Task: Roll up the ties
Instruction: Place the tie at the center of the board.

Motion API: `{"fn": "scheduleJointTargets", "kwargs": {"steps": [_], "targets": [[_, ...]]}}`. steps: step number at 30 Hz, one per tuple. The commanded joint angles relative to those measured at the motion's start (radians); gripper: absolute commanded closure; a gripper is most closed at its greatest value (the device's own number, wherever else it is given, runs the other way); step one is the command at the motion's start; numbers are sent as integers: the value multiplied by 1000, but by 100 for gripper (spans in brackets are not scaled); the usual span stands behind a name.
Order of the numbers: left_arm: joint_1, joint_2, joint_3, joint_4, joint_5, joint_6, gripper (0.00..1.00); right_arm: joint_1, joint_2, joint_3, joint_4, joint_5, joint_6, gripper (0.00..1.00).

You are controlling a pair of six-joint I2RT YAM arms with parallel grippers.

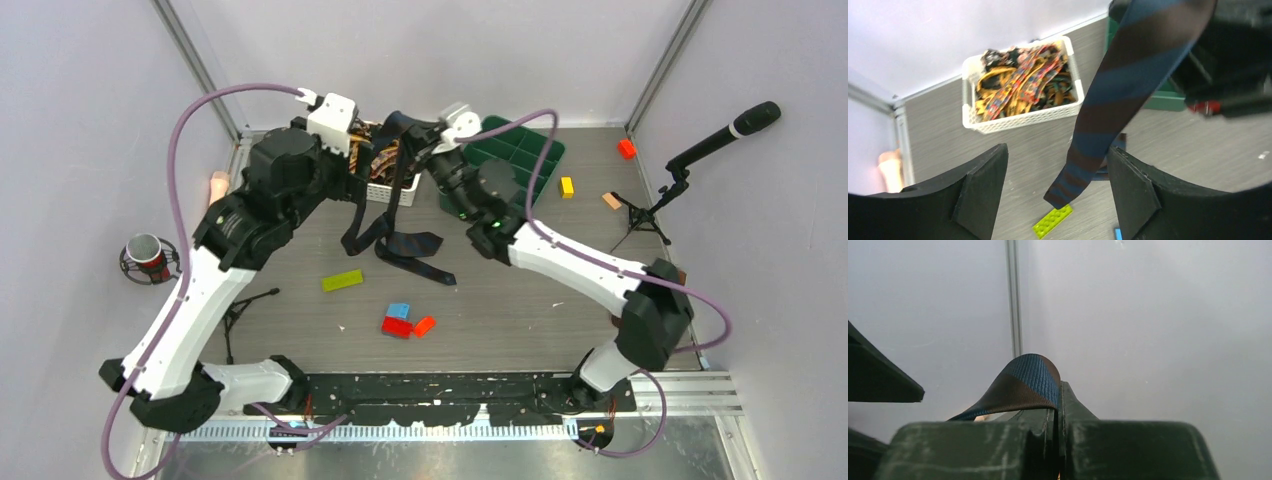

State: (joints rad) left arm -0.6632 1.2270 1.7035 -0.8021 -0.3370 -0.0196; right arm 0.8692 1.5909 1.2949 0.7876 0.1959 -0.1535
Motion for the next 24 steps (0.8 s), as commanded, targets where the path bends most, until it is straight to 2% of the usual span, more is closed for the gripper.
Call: {"fn": "scheduleJointTargets", "kwargs": {"steps": [1, 2, 6, 8, 10, 16, 21, 24], "targets": [[-1, -111, -74, 144, 248, 35, 25, -109, -128, -23, -71, -285, 130, 100], [-1, -134, -100, 168, 312, 42, 25, -129, -139, -24, -88, -323, 158, 100], [-1, -211, -221, 302, 576, 30, 25, -252, -193, 8, -221, -633, 208, 100], [-1, -222, -262, 344, 658, 25, 25, -279, -223, 18, -286, -796, 201, 100], [-1, -224, -302, 389, 729, 2, 25, -293, -248, 14, -332, -876, 193, 100], [-1, -211, -416, 550, 827, -54, 24, -305, -295, -7, -351, -1047, 214, 100], [-1, -215, -458, 635, 849, -86, 24, -305, -317, -54, -273, -1077, 286, 100], [-2, -211, -472, 664, 895, -107, 29, -305, -323, -62, -266, -1075, 290, 100]]}}
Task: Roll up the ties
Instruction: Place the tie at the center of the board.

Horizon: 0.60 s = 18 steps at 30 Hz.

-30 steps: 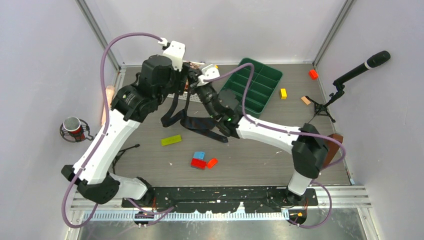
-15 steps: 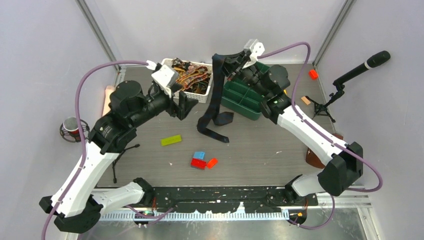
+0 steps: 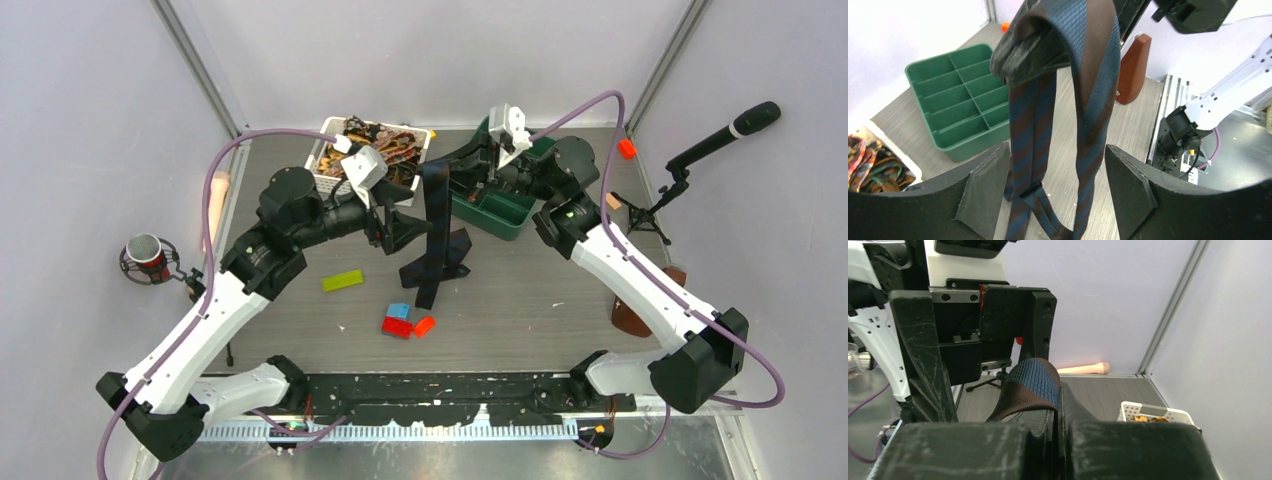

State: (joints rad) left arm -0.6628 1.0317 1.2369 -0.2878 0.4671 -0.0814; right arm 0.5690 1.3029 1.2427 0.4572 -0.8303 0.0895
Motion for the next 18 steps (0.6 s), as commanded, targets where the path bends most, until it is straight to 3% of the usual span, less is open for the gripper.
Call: {"fn": "scheduleJointTargets", "kwargs": {"steps": [1, 7, 18], "targets": [[-1, -12, -8, 156, 117, -54, 31, -5, -36, -11, 65, -49, 47, 100], [-2, -11, -50, 219, 229, -123, 39, -4, -47, -10, 59, -33, 40, 100], [-1, -27, -139, 262, 282, -193, 44, -5, -68, -2, 20, 16, 8, 100]]}}
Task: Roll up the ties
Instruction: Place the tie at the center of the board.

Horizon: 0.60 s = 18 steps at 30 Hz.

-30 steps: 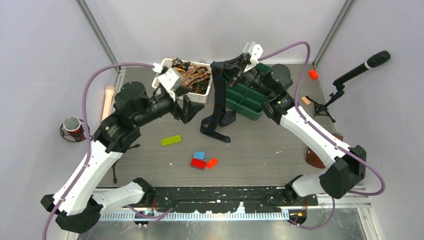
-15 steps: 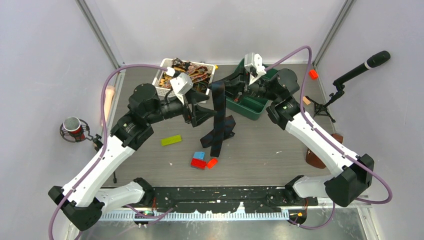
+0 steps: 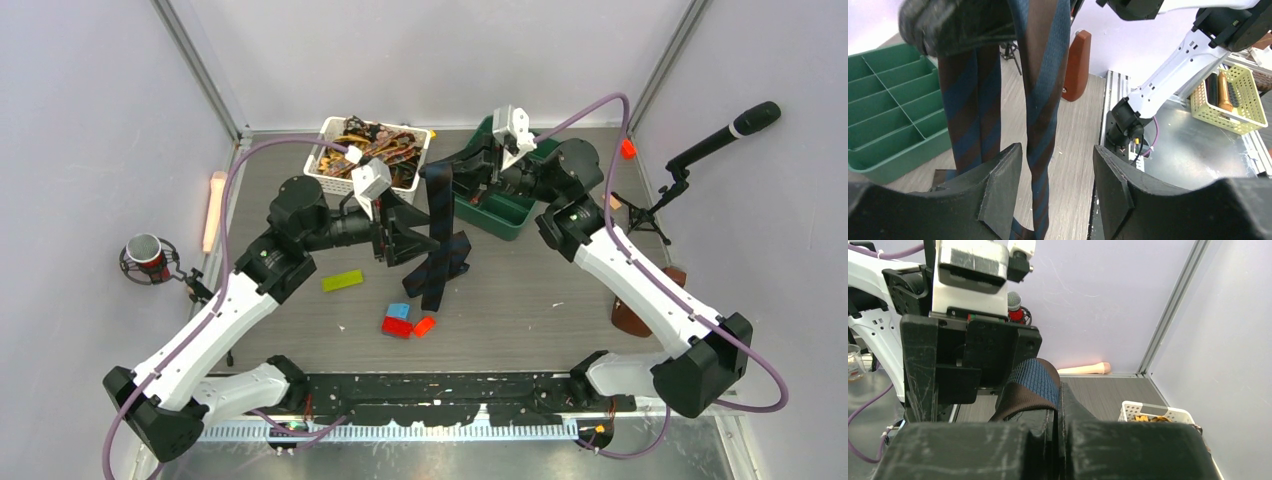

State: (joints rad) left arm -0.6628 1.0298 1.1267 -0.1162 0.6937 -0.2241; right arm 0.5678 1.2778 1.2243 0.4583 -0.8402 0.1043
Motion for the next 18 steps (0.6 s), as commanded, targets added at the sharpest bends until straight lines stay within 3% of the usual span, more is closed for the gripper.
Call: {"fn": "scheduleJointTargets", "kwargs": {"steps": [1, 18], "targets": [[-1, -25, -40, 104, 59, -58, 44, -3, -44, 16, 19, 24, -6, 100], [-2, 67, -140, 441, 160, -253, 52, -2, -49, -17, 36, 42, 17, 100]]}}
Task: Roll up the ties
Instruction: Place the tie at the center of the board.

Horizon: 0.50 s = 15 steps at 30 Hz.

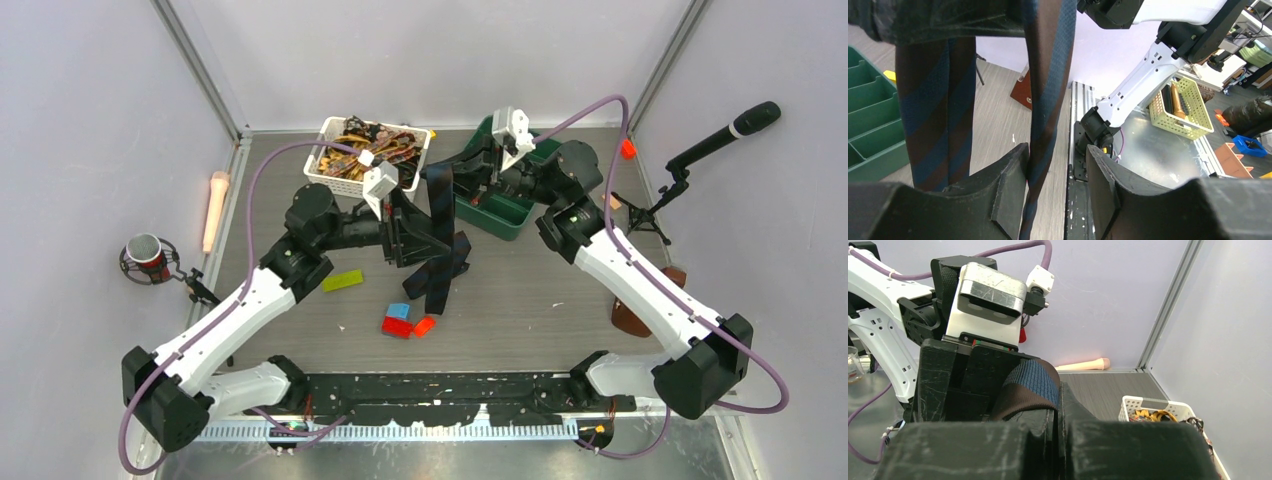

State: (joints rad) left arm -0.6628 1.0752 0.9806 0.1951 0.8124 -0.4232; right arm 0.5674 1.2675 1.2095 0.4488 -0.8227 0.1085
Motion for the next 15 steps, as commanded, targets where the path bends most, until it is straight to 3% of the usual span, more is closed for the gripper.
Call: {"fn": "scheduleJointTargets", "kwargs": {"steps": [1, 11, 15], "targets": [[-3, 32, 10, 141, 44, -60, 54, -1, -40, -9, 53, 33, 14, 100], [-2, 71, 58, 221, 17, -98, 78, -1, -71, -68, 62, 86, 12, 100], [-3, 58, 78, 216, 15, -98, 81, -1, -84, -80, 39, 113, -7, 100]]}}
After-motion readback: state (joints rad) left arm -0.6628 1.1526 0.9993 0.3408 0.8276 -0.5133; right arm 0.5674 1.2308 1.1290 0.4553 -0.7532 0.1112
